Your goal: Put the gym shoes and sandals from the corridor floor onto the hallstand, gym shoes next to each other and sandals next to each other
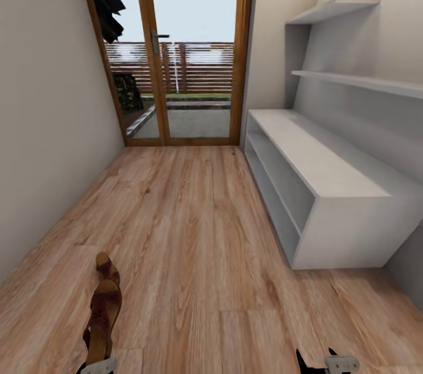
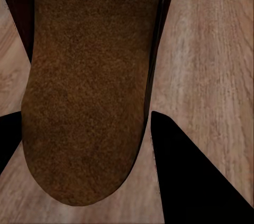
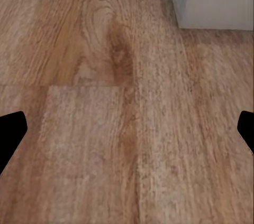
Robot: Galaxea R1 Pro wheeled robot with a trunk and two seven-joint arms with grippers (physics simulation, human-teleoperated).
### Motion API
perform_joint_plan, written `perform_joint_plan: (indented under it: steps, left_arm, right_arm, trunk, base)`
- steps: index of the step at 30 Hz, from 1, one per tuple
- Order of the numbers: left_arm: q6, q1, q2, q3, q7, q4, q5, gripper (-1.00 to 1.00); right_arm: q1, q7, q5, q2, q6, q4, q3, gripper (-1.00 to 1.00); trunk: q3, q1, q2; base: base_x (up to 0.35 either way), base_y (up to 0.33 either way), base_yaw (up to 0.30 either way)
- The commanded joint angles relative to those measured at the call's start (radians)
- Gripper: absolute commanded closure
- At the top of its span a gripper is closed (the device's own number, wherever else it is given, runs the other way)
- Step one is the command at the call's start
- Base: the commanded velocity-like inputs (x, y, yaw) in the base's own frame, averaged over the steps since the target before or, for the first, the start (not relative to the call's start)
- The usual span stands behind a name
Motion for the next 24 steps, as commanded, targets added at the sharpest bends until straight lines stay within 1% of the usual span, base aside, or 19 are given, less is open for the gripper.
perform_joint_plan:
  steps: [1,11,18,24]
  left_arm:
    - [-0.003,-0.001,0.0,0.0,0.003,0.0,-0.002,1.0]
    - [-0.004,-0.001,0.0,0.0,0.003,0.0,-0.002,1.0]
    - [-0.004,-0.001,0.0,0.0,0.003,0.0,-0.002,1.0]
    - [-0.004,-0.001,0.001,0.0,0.003,0.0,0.001,1.0]
  right_arm:
    - [-0.001,0.007,0.004,0.001,-0.003,0.001,-0.006,-1.0]
    - [-0.001,0.009,0.004,0.001,-0.003,-0.004,-0.005,-1.0]
    - [-0.001,0.01,0.004,0.0,-0.002,-0.009,0.0,-1.0]
    - [-0.001,0.01,0.004,-0.001,-0.002,-0.009,0.0,-1.0]
  trunk:
    - [0.001,0.0,0.0]
    - [0.014,0.0,0.0]
    - [0.015,0.0,0.0]
    - [0.015,0.0,0.0]
  base:
    - [0.336,-0.073,0.114]
    - [0.336,-0.073,0.104]
    - [0.337,-0.066,0.014]
    - [0.339,-0.007,0.001]
